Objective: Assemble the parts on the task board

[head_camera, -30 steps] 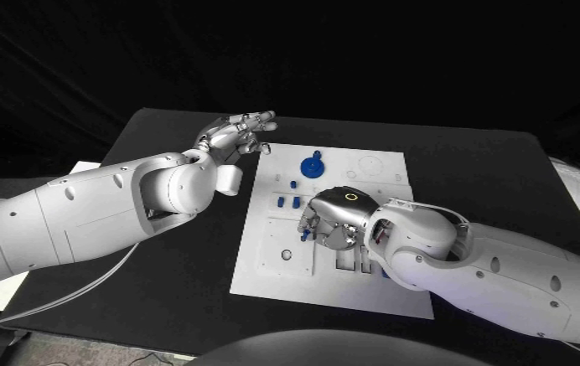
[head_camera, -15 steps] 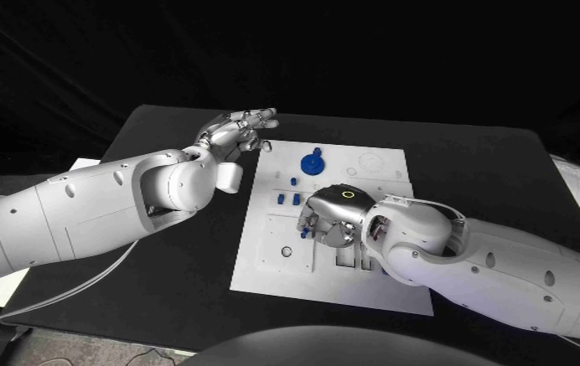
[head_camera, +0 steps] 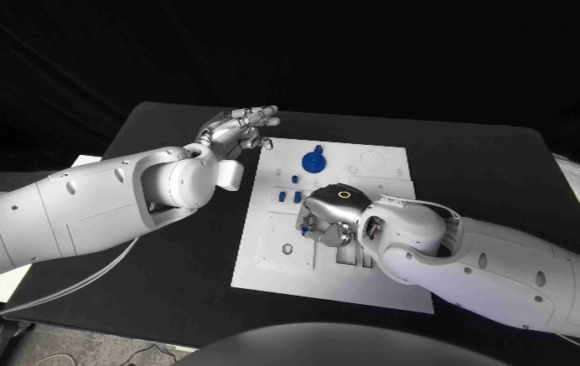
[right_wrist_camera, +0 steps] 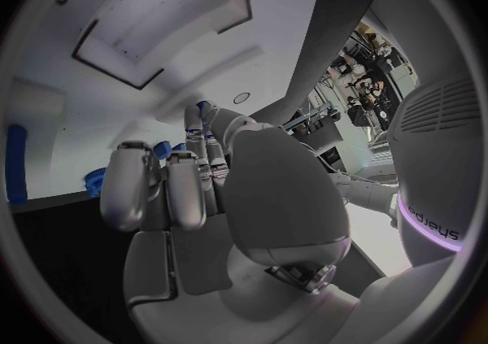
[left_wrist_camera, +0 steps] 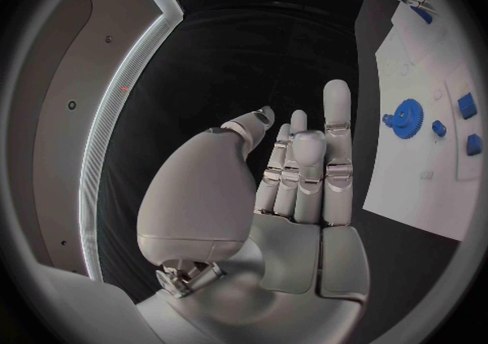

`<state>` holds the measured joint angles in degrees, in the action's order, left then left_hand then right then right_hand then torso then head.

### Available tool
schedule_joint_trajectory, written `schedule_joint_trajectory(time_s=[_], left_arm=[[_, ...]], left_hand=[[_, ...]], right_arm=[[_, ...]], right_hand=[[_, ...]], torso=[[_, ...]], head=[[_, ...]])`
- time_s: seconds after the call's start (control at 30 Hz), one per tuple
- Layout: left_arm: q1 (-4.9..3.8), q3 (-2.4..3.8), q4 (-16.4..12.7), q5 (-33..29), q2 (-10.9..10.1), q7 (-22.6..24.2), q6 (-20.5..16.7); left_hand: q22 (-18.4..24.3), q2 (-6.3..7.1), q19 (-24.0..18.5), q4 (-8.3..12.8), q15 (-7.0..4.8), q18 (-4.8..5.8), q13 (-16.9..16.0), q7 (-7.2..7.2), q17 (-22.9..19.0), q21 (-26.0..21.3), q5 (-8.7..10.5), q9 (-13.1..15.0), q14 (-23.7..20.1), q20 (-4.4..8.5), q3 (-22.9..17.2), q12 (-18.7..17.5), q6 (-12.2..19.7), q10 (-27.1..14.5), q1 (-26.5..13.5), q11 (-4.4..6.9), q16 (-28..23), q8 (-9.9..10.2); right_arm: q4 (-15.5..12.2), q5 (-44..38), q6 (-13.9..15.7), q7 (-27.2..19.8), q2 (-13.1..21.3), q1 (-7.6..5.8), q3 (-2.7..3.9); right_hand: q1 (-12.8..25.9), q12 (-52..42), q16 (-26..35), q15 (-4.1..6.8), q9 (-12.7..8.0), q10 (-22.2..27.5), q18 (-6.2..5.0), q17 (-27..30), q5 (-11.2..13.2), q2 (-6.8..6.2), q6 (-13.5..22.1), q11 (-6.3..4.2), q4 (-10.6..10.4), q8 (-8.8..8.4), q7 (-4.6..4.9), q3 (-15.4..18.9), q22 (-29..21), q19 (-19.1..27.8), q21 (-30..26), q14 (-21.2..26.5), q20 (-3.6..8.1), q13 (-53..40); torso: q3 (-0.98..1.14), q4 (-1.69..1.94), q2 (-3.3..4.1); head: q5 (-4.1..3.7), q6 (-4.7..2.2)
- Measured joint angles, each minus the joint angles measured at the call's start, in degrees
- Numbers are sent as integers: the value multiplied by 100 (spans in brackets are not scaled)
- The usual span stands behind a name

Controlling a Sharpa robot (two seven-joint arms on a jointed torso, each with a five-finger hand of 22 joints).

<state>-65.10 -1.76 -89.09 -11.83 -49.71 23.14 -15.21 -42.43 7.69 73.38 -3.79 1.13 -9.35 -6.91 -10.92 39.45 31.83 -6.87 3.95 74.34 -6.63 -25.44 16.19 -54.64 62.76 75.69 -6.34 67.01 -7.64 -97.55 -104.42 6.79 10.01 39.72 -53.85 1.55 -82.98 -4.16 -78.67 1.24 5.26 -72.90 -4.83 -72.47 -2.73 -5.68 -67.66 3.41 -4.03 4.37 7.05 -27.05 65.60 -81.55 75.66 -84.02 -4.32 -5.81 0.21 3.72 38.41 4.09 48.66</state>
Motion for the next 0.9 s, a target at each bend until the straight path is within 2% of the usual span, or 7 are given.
schedule_joint_trajectory(time_s=[0.23,0.33,0.43,0.5,0.53,0.77,0.9], left_arm=[[0,0,-1,3,-2,-5,4],[0,0,-2,7,-2,-7,5],[0,0,-4,11,-3,-9,7],[0,0,-6,15,-4,-11,8],[0,0,-6,17,-5,-11,8],[0,0,-7,32,-10,-17,9],[0,0,-2,36,-12,-20,11]], left_hand=[[0,0,0,1,0,1,0,0,0,0,0,0,0,0,1,0,0,0,0,0,0,0],[0,0,0,17,0,0,1,-16,-11,0,0,0,0,0,17,0,17,0,0,0,0,0],[0,0,0,17,0,0,1,-21,-11,0,0,0,0,0,16,0,21,0,0,0,0,0],[0,0,0,17,0,0,1,-21,-11,0,0,0,0,0,16,0,21,0,0,0,0,0],[0,0,0,17,0,0,1,-21,-11,0,0,0,0,0,16,0,21,0,0,0,0,0],[5,0,0,16,0,0,-4,-21,-19,0,0,0,0,0,16,0,21,0,0,0,0,0],[4,0,0,16,0,0,-4,-21,-19,0,0,0,0,0,16,24,21,0,0,0,0,0]], right_arm=[[-7,-68,-41,43,-25,1,-2],[-3,-82,-75,77,-37,-1,-5],[6,-94,-83,116,-41,-6,-6],[11,-106,-60,140,-43,-11,-5],[14,-111,-41,149,-43,-11,-5],[4,-178,287,238,35,17,-34],[-100,-209,580,272,136,23,-35]], right_hand=[[168,35,0,0,5,0,0,37,0,-57,1,0,-3,-9,1,3,-49,0,-32,0,0,21],[322,47,45,0,13,140,0,83,-5,-121,118,31,-72,-44,74,72,-107,16,-67,0,-16,60],[556,31,214,-91,-112,578,0,318,-6,-282,518,120,-152,-86,134,238,-452,191,-316,-1,-87,122],[604,39,363,-103,-144,920,-123,517,-6,-330,728,176,-152,-86,167,366,-756,320,-531,1,-127,205],[618,40,434,-112,-150,1053,-136,609,-6,-345,800,199,-152,-86,174,425,-902,384,-633,-1,-136,217],[622,-68,578,-145,-147,1363,-137,838,-39,-349,923,254,-126,-86,163,635,-1259,483,-889,1,-173,202],[533,-162,612,-145,-134,1321,-136,900,-39,-260,904,212,-126,-86,145,635,-1269,481,-910,1,-171,194]], torso=[[-1,-3,-2],[-3,-3,-5],[-5,-3,-5],[-4,-6,-6],[-4,-7,-6],[1,-5,-5],[1,-4,-5]], head=[[5,12],[7,15],[8,16],[8,13],[8,10],[-8,-3],[-30,-20]])
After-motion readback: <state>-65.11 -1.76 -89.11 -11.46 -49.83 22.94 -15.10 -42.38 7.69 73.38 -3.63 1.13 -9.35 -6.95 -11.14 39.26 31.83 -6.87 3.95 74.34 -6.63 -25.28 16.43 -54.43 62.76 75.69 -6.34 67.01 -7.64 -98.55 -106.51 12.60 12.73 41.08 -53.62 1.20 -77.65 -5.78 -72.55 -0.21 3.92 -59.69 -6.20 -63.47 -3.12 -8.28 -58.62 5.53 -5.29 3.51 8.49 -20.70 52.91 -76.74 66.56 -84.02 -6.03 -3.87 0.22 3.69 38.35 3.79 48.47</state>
